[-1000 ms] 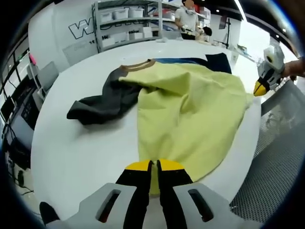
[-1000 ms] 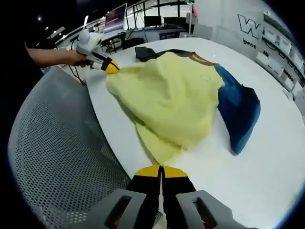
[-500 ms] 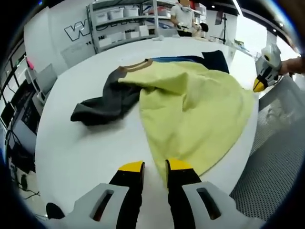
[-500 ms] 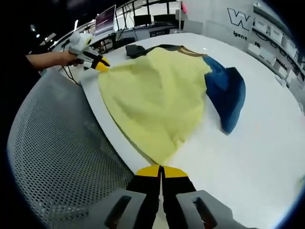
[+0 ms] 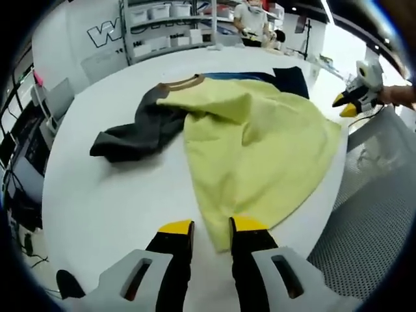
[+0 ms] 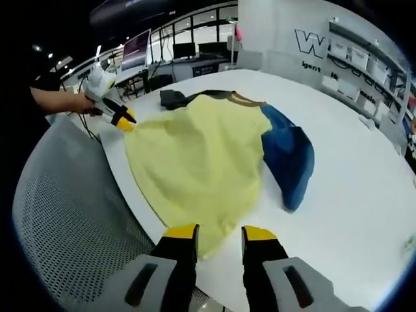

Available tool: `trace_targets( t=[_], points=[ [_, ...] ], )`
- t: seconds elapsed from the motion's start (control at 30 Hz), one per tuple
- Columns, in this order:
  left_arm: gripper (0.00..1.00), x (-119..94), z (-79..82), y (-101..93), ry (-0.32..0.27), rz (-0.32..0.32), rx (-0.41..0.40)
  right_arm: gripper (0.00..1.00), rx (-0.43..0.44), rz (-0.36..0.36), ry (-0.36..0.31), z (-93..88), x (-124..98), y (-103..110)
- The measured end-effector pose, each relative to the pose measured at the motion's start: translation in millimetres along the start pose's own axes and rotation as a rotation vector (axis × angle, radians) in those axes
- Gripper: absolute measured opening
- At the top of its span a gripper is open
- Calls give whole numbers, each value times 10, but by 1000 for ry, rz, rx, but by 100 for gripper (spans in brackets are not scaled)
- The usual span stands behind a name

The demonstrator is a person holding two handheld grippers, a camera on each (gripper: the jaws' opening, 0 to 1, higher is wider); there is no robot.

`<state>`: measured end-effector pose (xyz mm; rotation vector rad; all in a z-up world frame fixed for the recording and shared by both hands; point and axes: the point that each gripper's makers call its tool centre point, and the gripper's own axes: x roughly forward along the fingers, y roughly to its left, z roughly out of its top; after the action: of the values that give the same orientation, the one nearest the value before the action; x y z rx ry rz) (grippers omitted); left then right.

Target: Fold the garment on the visible template until the final outline fits inside the template.

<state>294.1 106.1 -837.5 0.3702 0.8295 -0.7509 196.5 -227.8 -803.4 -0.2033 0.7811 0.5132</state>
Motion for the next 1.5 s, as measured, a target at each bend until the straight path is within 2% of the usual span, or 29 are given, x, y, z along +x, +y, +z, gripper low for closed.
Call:
trace_targets(
  t=[0.47,0.7,0.77,0.83,1.0,1.23,1.3,1.5],
  points=[
    [15,9,-35,-33,13,9,55,57,-5,-112,-163,394,-121,-168],
    [10,-21,-51,-36,5,19,71,74,14,-176,-219,516,-189,-220],
    [9,-12,-64,-36,-1,19,68,81,42,-194,-247,557,-211,-198],
    [8,-21,-61,-50,-5,18,67,86,31,-204,-256,559,-214,-154],
    [7,-37,-83,-86,-3,1,55,91,42,-229,-260,536,-203,-142],
    [7,-154,-192,-105,5,-2,48,92,53,-242,-266,523,-162,-80],
    [7,-181,-233,-111,10,-6,42,92,40,-260,-261,521,-176,-118],
    [7,-235,-282,-150,14,-16,47,94,71,-278,-266,500,-184,-167]
  ],
)
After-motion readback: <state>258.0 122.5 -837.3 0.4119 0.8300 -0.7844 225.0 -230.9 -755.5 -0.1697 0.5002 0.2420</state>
